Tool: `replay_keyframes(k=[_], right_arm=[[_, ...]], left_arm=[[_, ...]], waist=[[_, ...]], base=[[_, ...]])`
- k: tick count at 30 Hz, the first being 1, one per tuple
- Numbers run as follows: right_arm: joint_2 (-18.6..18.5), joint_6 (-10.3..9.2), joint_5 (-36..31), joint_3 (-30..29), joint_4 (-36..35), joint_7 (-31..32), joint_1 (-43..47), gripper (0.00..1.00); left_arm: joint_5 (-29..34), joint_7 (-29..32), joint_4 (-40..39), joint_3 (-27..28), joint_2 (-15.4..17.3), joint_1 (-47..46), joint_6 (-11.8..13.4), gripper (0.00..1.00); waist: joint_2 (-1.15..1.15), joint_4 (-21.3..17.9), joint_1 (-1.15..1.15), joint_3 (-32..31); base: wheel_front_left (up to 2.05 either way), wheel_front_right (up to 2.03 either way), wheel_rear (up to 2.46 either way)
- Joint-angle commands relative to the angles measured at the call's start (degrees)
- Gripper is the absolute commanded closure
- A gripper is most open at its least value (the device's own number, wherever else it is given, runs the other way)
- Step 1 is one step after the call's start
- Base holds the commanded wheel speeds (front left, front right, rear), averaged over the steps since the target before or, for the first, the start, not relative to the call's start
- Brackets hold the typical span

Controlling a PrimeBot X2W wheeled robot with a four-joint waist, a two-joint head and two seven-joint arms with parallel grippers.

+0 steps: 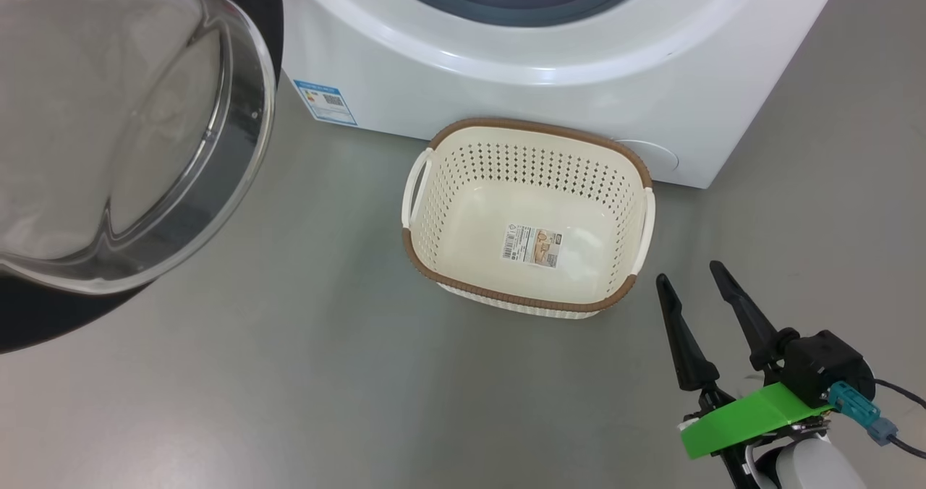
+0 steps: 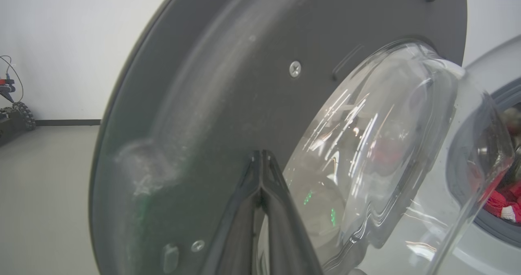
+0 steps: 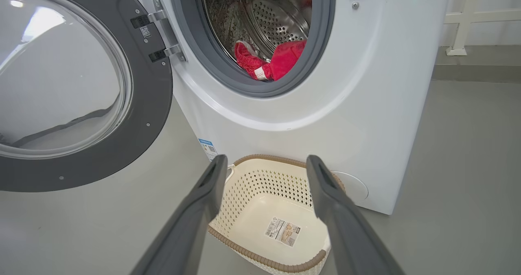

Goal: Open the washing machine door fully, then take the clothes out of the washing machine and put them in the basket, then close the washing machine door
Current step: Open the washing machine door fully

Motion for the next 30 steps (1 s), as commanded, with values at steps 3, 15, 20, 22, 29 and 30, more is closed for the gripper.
replay_keyframes(k=[3, 15, 20, 22, 29, 30], right_arm=[[0.1, 0.43, -0.3, 1.6, -1.2, -0.4, -1.5, 0.0], [0.1, 0.43, 0.9, 1.6, -1.3, -0.4, 0.1, 0.0], [0.1, 0.43, 1.6, 1.6, -1.4, -0.4, 1.1, 0.0], [0.1, 0.43, 1.8, 1.5, -1.4, -0.4, 1.5, 0.0], [0.1, 0.43, 2.7, 1.2, -1.7, -0.4, 3.1, 0.0], [0.1, 0.43, 2.8, 1.2, -1.8, -0.4, 3.2, 0.0]], left_arm=[[0.3, -0.3, -1.1, 1.6, 3.4, 0.0, 0.1, 1.0], [-0.7, -0.3, -4.5, -1.4, 1.1, 6.5, 0.1, 1.0], [-1.5, -0.3, -7.0, -2.8, -0.9, 10.1, 0.1, 1.0], [-1.4, -0.3, -8.0, -3.7, -1.5, 11.7, 0.1, 1.0], [-2.5, -0.3, -11.8, -7.6, -2.7, 17.1, 0.1, 0.67], [-2.5, -0.3, -12.3, -8.1, -2.8, 17.7, 0.1, 0.63]], waist=[[0.0, -0.2, 0.0, -0.7], [0.0, -0.6, 0.0, -4.5], [0.0, -1.2, 0.0, -6.3], [0.0, -1.5, 0.0, -6.9], [0.0, -3.0, 0.0, -9.2], [0.0, -3.2, 0.0, -9.3]], base=[[0.0, 0.0, 0.0], [0.0, 0.0, 0.0], [0.0, 0.0, 0.0], [0.0, 0.0, 0.0], [0.0, 0.0, 0.0], [0.0, 0.0, 0.0]])
